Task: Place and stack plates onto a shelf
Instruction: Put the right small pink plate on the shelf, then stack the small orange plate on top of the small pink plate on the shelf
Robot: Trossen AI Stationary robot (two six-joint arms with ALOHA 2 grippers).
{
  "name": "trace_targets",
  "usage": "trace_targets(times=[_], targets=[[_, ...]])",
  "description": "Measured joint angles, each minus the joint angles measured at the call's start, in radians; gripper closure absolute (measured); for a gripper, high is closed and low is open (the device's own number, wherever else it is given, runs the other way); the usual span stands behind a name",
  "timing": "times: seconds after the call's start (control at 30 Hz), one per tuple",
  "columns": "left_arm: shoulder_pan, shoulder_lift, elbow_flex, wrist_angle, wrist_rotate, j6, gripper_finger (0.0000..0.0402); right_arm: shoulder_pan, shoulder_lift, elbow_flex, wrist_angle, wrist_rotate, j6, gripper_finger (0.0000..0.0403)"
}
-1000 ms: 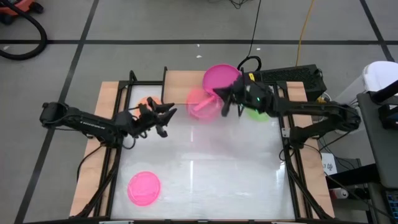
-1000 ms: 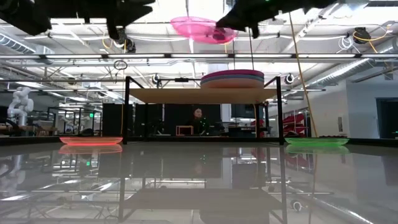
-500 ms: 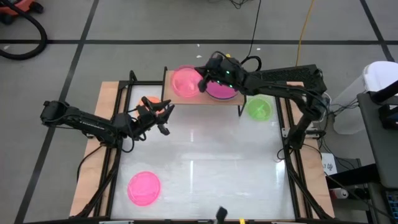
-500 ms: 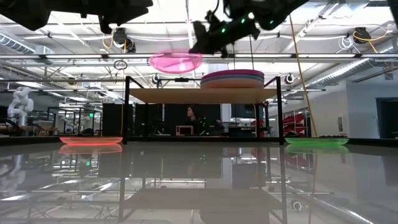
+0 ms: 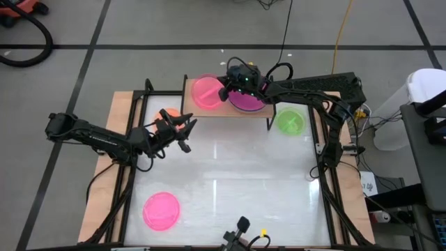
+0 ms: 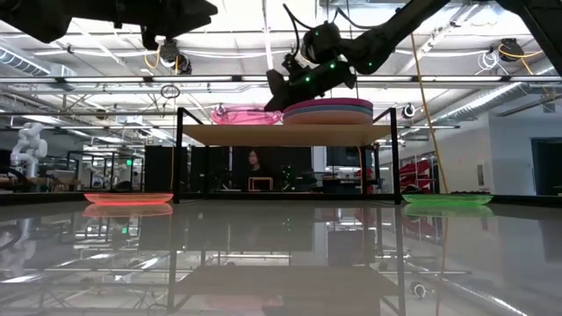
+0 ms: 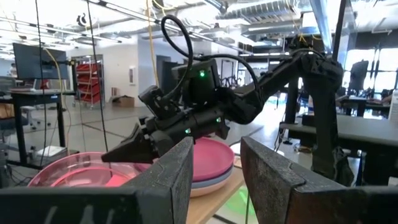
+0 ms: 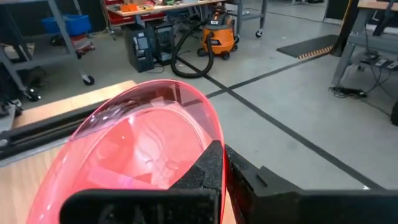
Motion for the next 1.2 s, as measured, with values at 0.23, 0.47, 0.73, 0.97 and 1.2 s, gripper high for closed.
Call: trace_targets(times=[0.23,0.47,0.73,0.97,1.2], targets=[[0.0,0.0,0.0,-0.006,0.0,-0.001,0.0264,0.0,0.0,0.0,0.0,0.0,-0.043,0.0383],[0.0,0.0,0.0,-0.006,0.0,-0.007,0.0264,0.001,0.0,0.0,0.0,0.0,-0.068,0.033],[0.0,0.0,0.0,-0.011,0.0,-0.007,0.0264,0.011,-0.103,-0.001,-0.042,-0.047,-0.095,0.0292],[0.006,0.0,0.0,-0.044,0.0,-0.002,0.0264,0.115,-0.335,-0.062,-0.296,-0.23,-0.158,0.0299],[0.006,0.0,0.0,-0.14,0.0,-0.038,0.0264,0.392,-0.662,-0.389,-0.287,-0.008,-0.207,0.0307]])
